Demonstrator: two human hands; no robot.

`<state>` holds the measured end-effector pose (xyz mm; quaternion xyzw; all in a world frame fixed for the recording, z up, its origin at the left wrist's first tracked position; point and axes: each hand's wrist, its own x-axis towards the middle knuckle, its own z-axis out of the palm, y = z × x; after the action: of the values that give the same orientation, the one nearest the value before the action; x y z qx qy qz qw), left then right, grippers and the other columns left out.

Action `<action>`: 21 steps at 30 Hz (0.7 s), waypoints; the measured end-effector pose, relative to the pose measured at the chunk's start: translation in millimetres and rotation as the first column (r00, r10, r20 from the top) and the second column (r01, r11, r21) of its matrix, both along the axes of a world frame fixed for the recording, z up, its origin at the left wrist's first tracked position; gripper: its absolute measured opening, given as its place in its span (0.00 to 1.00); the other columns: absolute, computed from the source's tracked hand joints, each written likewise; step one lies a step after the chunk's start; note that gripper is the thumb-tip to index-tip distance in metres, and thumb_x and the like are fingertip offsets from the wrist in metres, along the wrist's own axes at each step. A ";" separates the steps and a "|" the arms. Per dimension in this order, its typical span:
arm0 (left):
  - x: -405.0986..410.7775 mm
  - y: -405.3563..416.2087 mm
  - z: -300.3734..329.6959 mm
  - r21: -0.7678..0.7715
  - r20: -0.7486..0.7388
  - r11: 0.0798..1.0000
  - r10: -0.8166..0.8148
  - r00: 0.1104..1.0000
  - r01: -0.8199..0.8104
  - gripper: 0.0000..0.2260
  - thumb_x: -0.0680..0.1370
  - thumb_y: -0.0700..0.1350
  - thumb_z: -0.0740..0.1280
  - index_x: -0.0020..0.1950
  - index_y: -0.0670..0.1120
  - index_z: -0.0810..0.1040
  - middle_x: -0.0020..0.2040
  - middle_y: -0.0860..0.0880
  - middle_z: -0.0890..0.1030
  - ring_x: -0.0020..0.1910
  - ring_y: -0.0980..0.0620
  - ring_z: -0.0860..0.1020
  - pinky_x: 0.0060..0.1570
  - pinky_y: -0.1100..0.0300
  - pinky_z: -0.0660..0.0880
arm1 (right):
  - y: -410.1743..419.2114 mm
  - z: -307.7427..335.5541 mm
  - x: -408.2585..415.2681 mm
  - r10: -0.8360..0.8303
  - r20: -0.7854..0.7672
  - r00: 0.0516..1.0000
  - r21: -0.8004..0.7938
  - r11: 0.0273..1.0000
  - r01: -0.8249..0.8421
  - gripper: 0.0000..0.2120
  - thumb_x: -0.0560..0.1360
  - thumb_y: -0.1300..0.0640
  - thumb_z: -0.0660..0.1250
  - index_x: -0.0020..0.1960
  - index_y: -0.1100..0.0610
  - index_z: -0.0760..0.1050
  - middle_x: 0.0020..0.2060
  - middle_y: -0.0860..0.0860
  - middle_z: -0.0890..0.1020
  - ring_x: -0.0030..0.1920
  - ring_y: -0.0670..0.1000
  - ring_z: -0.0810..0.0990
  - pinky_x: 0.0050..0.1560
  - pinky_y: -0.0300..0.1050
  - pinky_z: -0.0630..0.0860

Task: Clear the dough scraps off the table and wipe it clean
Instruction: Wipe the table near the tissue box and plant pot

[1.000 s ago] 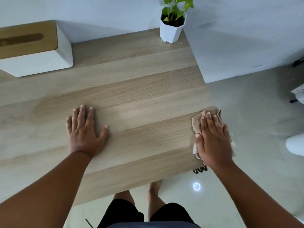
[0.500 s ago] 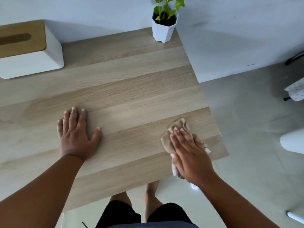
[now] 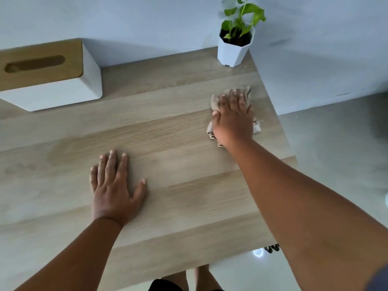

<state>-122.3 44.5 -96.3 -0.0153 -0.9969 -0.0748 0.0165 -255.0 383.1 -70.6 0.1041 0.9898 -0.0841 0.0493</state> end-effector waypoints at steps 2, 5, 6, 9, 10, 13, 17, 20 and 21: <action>0.6 1.0 1.7 0.002 0.003 1.000 -0.005 1.000 0.005 0.38 0.77 0.66 0.57 0.82 0.47 0.61 0.83 0.41 0.59 0.84 0.43 0.51 0.80 0.40 0.50 | -24.0 0.4 -6.2 0.114 0.000 0.994 -0.016 0.993 -0.113 0.30 0.83 0.45 0.50 0.83 0.52 0.56 0.83 0.56 0.52 0.83 0.60 0.49 0.80 0.63 0.49; 0.1 0.5 3.8 0.009 0.002 1.000 -0.008 1.000 0.008 0.38 0.77 0.66 0.57 0.82 0.46 0.62 0.83 0.42 0.59 0.84 0.43 0.51 0.80 0.39 0.50 | -31.2 0.8 12.5 0.282 -0.001 0.959 0.013 0.959 -0.282 0.30 0.82 0.45 0.52 0.81 0.54 0.60 0.83 0.56 0.57 0.82 0.59 0.53 0.79 0.63 0.53; 0.2 0.5 3.9 0.010 -0.001 1.000 -0.010 1.000 0.010 0.38 0.77 0.66 0.57 0.82 0.46 0.62 0.83 0.42 0.59 0.84 0.43 0.51 0.80 0.39 0.51 | -23.2 1.2 21.5 0.317 -0.009 0.948 0.027 0.948 -0.317 0.30 0.82 0.45 0.52 0.81 0.55 0.61 0.82 0.55 0.59 0.82 0.59 0.55 0.79 0.62 0.54; 1.5 0.4 3.4 0.012 -0.008 1.000 -0.016 1.000 0.016 0.39 0.77 0.66 0.57 0.82 0.46 0.62 0.83 0.42 0.59 0.84 0.43 0.51 0.80 0.39 0.51 | 15.4 1.9 33.8 0.267 -0.050 0.963 0.066 0.962 -0.263 0.28 0.83 0.46 0.54 0.80 0.56 0.64 0.81 0.54 0.62 0.81 0.58 0.59 0.79 0.62 0.55; 1.5 0.5 3.5 0.015 -0.010 1.000 -0.016 1.000 0.016 0.39 0.76 0.66 0.57 0.82 0.46 0.63 0.83 0.42 0.59 0.84 0.43 0.51 0.80 0.38 0.51 | 28.3 2.5 29.0 0.197 -0.047 0.979 0.074 0.978 -0.193 0.28 0.83 0.47 0.54 0.81 0.56 0.63 0.82 0.55 0.61 0.81 0.58 0.58 0.79 0.63 0.56; 0.7 1.4 3.7 0.025 -0.010 1.000 -0.013 1.000 0.013 0.39 0.76 0.66 0.58 0.81 0.45 0.64 0.83 0.41 0.59 0.84 0.43 0.52 0.80 0.38 0.52 | 51.7 3.2 -5.3 -0.010 0.005 1.000 0.126 0.992 0.009 0.30 0.83 0.47 0.53 0.82 0.56 0.58 0.82 0.56 0.58 0.81 0.60 0.56 0.78 0.64 0.57; 0.9 2.1 3.6 0.012 -0.013 1.000 -0.014 1.000 0.014 0.39 0.75 0.65 0.58 0.80 0.44 0.65 0.82 0.41 0.60 0.84 0.43 0.52 0.79 0.37 0.52 | 33.8 1.2 -62.4 -0.171 0.053 0.984 0.107 0.981 0.164 0.30 0.82 0.46 0.51 0.82 0.56 0.57 0.82 0.59 0.56 0.80 0.64 0.56 0.77 0.66 0.57; 0.4 1.9 2.8 0.018 -0.023 1.000 -0.018 1.000 0.019 0.39 0.75 0.65 0.59 0.80 0.43 0.66 0.82 0.41 0.60 0.83 0.42 0.53 0.79 0.37 0.52 | 4.4 -2.3 -91.9 -0.274 0.094 0.957 0.115 0.958 0.263 0.31 0.82 0.43 0.49 0.82 0.55 0.56 0.82 0.61 0.56 0.80 0.66 0.55 0.76 0.70 0.53; 0.0 1.8 2.9 0.020 -0.027 1.000 -0.021 0.999 0.021 0.39 0.75 0.65 0.59 0.80 0.43 0.66 0.82 0.40 0.61 0.83 0.42 0.53 0.79 0.37 0.52 | -4.0 -2.8 -97.9 -0.296 0.098 0.950 0.116 0.952 0.284 0.31 0.82 0.43 0.49 0.82 0.54 0.56 0.82 0.61 0.56 0.80 0.67 0.55 0.76 0.71 0.52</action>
<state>-122.3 46.2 -93.3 -0.0266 -0.9956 -0.0850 0.0292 -352.8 379.1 -73.4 0.2554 0.9622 -0.0345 0.0878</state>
